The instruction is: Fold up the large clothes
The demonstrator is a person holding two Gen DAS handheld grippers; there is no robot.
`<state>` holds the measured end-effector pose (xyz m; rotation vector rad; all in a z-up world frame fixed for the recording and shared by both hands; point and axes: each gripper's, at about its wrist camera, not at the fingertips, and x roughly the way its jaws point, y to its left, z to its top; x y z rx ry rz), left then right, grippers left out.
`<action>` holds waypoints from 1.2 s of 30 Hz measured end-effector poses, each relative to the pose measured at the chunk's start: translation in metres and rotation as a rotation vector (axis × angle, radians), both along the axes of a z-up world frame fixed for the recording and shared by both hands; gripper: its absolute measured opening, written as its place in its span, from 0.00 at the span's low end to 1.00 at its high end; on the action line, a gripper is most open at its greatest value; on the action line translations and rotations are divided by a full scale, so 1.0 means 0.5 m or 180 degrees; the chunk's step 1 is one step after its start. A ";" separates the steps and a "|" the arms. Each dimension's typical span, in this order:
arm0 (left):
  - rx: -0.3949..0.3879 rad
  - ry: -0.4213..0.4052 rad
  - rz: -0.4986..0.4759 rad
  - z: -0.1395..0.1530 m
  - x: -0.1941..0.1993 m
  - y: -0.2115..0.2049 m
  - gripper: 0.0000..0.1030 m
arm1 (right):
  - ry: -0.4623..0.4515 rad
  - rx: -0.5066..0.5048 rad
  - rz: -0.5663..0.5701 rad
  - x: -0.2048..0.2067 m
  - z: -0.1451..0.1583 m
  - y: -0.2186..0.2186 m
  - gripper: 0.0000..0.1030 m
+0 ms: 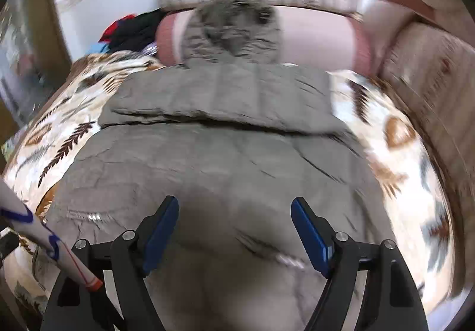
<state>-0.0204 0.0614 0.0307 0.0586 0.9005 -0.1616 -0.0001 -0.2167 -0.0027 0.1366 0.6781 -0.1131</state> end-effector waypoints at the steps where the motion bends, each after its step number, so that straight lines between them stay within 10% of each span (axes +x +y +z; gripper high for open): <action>1: 0.0040 -0.0012 -0.0009 0.003 -0.003 -0.008 0.65 | 0.0006 0.0031 -0.0061 -0.015 -0.003 -0.016 0.80; 14: 0.0325 -0.0025 0.0232 -0.005 0.011 -0.008 0.65 | 0.0076 0.0031 -0.0603 -0.087 -0.043 -0.136 0.80; 25: 0.0396 0.0304 0.0347 -0.096 0.058 0.014 0.65 | 0.0718 -0.0047 -0.0884 -0.086 -0.152 -0.197 0.80; 36: 0.0317 0.0007 0.0090 -0.021 0.081 -0.010 0.66 | 0.0271 0.0184 -0.0586 -0.088 -0.008 -0.145 0.80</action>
